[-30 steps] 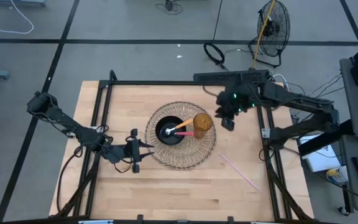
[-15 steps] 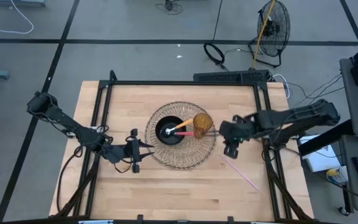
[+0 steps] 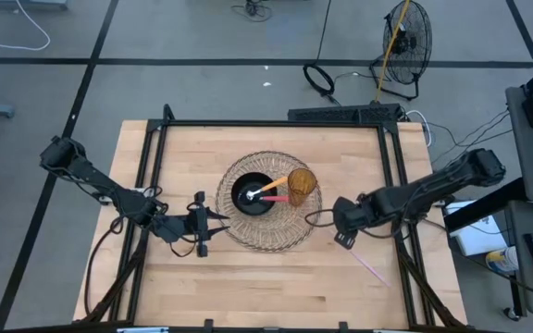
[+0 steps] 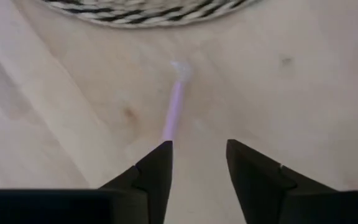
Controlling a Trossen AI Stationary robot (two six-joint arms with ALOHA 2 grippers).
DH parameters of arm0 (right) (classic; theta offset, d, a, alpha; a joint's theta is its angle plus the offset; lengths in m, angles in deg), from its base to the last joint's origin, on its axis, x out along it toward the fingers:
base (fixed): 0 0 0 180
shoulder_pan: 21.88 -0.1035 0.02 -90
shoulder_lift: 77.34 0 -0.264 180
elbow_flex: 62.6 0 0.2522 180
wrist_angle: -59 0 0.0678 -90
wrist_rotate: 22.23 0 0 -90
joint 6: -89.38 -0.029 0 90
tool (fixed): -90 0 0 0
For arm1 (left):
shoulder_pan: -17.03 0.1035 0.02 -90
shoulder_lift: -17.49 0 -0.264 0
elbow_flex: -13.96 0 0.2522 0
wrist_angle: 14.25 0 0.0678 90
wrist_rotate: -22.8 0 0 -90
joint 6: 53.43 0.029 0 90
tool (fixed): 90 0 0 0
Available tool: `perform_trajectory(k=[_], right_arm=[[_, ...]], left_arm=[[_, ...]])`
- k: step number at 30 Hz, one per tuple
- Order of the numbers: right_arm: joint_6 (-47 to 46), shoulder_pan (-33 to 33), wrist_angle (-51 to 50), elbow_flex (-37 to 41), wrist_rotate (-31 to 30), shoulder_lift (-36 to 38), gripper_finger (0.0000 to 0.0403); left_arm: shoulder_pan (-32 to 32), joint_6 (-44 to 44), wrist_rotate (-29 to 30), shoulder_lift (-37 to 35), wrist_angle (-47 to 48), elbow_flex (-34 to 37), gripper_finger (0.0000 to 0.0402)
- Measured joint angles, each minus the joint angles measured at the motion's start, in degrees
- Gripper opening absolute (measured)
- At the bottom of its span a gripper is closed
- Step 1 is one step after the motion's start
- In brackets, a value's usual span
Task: Pick & Place Utensil
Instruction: Put the purple straw into the yellow glass
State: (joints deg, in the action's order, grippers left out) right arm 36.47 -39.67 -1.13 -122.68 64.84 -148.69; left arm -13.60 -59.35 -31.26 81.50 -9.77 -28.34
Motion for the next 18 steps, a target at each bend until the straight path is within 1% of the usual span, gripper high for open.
perform_trajectory(k=[3,7,13,18], right_arm=[[-1.64,-0.50,4.63,2.50,1.53,0.00,0.0176],[-5.25,-1.31,8.02,5.32,1.30,0.00,0.0196],[-10.07,-3.73,11.44,8.39,1.11,0.00,0.0200],[-12.44,-5.99,12.54,8.95,-1.70,0.00,0.0197]], left_arm=[[0.00,0.00,0.00,0.00,0.02,0.00,0.0120],[0.00,-0.04,0.00,0.00,0.02,0.00,0.0120],[0.00,-0.24,0.00,0.00,0.08,0.00,0.0120],[0.00,-0.26,0.00,0.00,0.04,0.00,0.0120]])
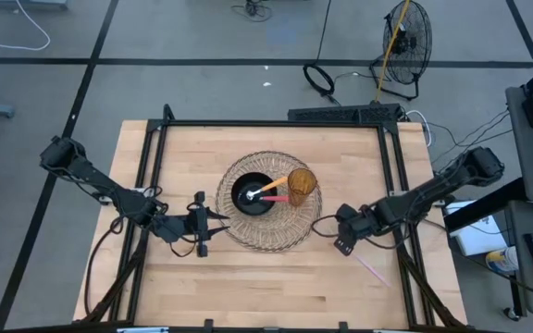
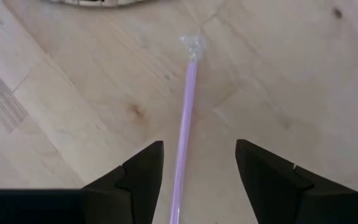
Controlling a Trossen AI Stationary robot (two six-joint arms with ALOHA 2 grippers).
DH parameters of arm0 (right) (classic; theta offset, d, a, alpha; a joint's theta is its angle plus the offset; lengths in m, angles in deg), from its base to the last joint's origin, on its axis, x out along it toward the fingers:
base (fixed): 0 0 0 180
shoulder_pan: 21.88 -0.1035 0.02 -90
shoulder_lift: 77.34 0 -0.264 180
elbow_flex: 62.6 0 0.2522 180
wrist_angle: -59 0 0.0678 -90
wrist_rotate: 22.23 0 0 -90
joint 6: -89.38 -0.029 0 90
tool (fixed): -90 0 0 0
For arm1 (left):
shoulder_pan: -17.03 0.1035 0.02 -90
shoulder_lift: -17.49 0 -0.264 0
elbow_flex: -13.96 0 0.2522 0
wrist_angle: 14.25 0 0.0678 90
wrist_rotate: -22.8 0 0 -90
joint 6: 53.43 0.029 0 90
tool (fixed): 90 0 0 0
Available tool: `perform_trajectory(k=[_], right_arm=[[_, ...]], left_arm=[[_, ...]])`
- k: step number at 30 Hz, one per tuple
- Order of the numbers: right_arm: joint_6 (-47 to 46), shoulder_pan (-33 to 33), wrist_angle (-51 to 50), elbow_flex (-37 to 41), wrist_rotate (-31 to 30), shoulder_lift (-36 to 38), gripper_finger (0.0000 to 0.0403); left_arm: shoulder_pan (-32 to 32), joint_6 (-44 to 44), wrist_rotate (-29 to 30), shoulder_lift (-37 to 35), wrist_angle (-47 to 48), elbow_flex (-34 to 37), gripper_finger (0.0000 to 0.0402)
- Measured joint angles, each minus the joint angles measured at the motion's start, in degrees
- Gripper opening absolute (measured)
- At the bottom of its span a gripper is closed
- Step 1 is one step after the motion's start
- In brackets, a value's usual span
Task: Pick & Place Utensil
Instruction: Put the purple straw into the yellow glass
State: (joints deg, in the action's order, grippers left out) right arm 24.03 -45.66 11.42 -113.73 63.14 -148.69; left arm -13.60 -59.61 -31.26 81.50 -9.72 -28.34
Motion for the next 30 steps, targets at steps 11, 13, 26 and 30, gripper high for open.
perform_trajectory(k=[11,13,26,30], right_arm=[[-1.41,-1.89,2.09,0.02,-2.85,-0.74,0.0197],[-1.02,-1.84,2.56,0.02,-2.61,-1.84,0.0196],[-1.04,-1.84,3.05,0.00,-0.07,-6.70,0.0196],[-1.40,-2.14,3.26,-0.15,-0.04,-7.79,0.0196]], left_arm=[[0.00,-0.41,0.00,0.00,-0.02,0.00,0.0120],[0.00,-0.46,0.00,0.00,-0.04,0.00,0.0120],[0.00,-1.09,-0.28,0.00,-0.02,0.00,0.0120],[0.00,-1.16,-0.33,0.00,-0.02,0.00,0.0120]])
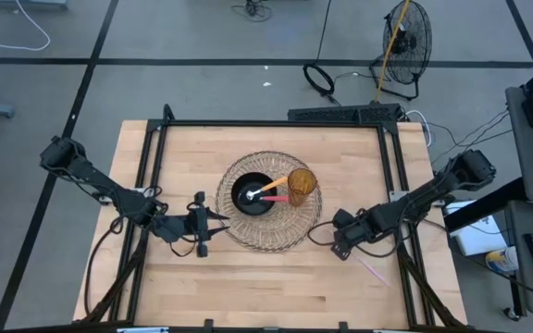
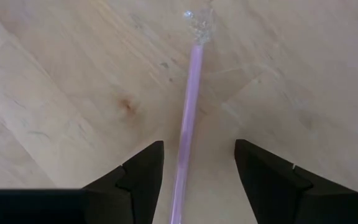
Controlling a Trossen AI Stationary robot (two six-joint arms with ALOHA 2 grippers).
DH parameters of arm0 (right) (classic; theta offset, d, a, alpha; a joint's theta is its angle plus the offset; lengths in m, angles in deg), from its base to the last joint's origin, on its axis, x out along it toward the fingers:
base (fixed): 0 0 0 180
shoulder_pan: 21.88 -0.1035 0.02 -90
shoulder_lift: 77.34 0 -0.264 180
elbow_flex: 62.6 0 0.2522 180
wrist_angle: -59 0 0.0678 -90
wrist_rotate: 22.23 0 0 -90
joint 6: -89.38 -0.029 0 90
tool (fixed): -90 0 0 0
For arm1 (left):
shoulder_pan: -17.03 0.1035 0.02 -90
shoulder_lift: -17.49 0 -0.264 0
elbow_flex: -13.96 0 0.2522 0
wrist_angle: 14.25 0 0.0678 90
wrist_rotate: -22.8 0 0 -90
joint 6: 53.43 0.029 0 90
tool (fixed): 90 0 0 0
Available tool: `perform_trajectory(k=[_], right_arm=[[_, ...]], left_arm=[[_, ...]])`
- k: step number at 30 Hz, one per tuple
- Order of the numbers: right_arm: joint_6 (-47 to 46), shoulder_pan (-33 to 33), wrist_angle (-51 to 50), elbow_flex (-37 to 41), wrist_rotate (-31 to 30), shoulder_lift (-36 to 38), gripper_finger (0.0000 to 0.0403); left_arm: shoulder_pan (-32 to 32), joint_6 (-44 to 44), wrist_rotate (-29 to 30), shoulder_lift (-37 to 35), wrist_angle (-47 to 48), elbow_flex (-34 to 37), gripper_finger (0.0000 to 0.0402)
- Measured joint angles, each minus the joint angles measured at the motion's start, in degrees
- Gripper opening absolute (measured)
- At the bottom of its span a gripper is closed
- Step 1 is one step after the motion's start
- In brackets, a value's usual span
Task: Pick & Place Utensil
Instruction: Put the purple straw into the yellow glass
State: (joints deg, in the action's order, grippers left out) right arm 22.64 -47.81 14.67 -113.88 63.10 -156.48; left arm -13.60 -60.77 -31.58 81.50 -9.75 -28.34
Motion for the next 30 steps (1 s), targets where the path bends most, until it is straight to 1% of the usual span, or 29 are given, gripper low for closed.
perform_trajectory(k=[12,15,26,30], right_arm=[[-1.98,-0.12,-1.04,0.02,0.02,-0.12,0.0196],[-2.18,-0.08,-1.46,0.02,0.05,-0.15,0.0190],[-4.25,-0.03,-2.86,0.09,-0.04,-0.19,0.0113],[-7.07,-0.01,-4.82,0.09,-0.15,-0.22,0.0086]], left_arm=[[0.00,-0.54,-0.07,0.02,0.00,0.00,0.0120],[0.00,-0.54,-0.09,0.04,0.00,0.00,0.0120],[0.00,-0.50,-0.09,0.07,0.01,0.00,0.0120],[0.00,-0.48,-0.09,0.09,0.00,0.00,0.0120]])
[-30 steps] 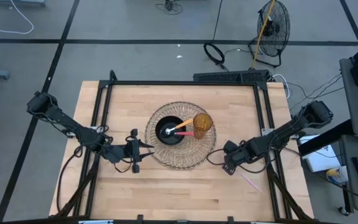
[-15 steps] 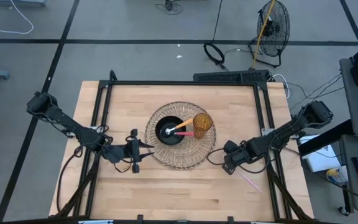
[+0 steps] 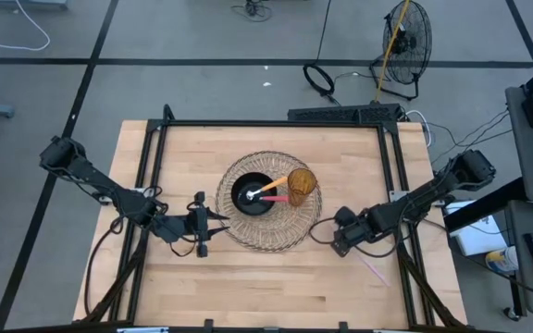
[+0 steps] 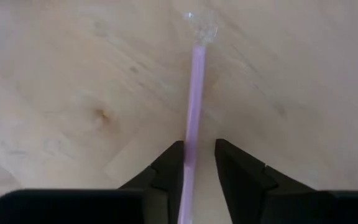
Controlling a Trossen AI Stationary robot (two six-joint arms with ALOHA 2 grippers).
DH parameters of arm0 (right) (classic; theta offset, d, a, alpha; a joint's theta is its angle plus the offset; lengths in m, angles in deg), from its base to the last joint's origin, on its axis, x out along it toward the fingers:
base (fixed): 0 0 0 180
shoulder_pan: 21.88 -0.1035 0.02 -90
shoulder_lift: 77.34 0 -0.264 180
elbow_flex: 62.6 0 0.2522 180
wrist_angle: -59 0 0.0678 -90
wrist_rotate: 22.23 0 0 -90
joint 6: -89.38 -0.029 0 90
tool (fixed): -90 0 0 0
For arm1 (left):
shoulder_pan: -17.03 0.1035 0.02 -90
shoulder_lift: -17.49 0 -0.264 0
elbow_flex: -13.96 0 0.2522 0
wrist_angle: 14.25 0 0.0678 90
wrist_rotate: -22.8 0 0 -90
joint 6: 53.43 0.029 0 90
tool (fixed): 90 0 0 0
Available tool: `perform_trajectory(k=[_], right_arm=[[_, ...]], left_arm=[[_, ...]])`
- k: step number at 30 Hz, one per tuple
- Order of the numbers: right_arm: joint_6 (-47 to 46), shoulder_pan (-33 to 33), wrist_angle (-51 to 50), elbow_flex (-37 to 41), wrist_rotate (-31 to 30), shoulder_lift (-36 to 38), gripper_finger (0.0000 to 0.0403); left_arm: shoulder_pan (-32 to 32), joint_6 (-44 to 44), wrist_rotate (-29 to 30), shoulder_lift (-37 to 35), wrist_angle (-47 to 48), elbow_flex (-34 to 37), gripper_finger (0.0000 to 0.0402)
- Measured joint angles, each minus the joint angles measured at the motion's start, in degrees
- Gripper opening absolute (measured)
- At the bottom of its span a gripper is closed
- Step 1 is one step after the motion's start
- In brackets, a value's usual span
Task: Pick & Place Utensil
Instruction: Put the purple straw into the yellow glass
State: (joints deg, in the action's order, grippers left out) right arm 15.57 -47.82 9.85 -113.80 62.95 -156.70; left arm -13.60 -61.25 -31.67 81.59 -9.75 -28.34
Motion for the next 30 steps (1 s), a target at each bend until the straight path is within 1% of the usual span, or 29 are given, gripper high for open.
perform_trajectory(k=[4,8,15,20,26,30], right_arm=[[-3.74,-0.01,-3.65,0.04,0.21,0.01,0.0062],[-4.12,0.16,-3.82,0.04,0.57,0.24,0.0045],[-3.12,0.49,-3.95,0.07,4.72,0.27,0.0044],[-4.37,0.66,-5.25,0.07,4.97,0.27,0.0038],[-4.77,0.90,-6.99,0.07,5.56,0.29,0.0007],[-4.33,0.88,-7.16,0.07,5.69,0.29,0.0005]], left_arm=[[0.00,0.00,0.00,0.02,0.00,0.00,0.0120],[-0.02,0.00,-0.02,0.02,0.01,0.00,0.0120],[-0.02,0.07,-0.02,0.02,0.02,0.00,0.0120],[-0.02,0.13,-0.02,0.02,0.02,0.00,0.0120],[-0.02,0.20,-0.02,0.02,0.04,0.00,0.0120],[0.00,0.49,-0.02,0.02,0.02,0.00,0.0120]])
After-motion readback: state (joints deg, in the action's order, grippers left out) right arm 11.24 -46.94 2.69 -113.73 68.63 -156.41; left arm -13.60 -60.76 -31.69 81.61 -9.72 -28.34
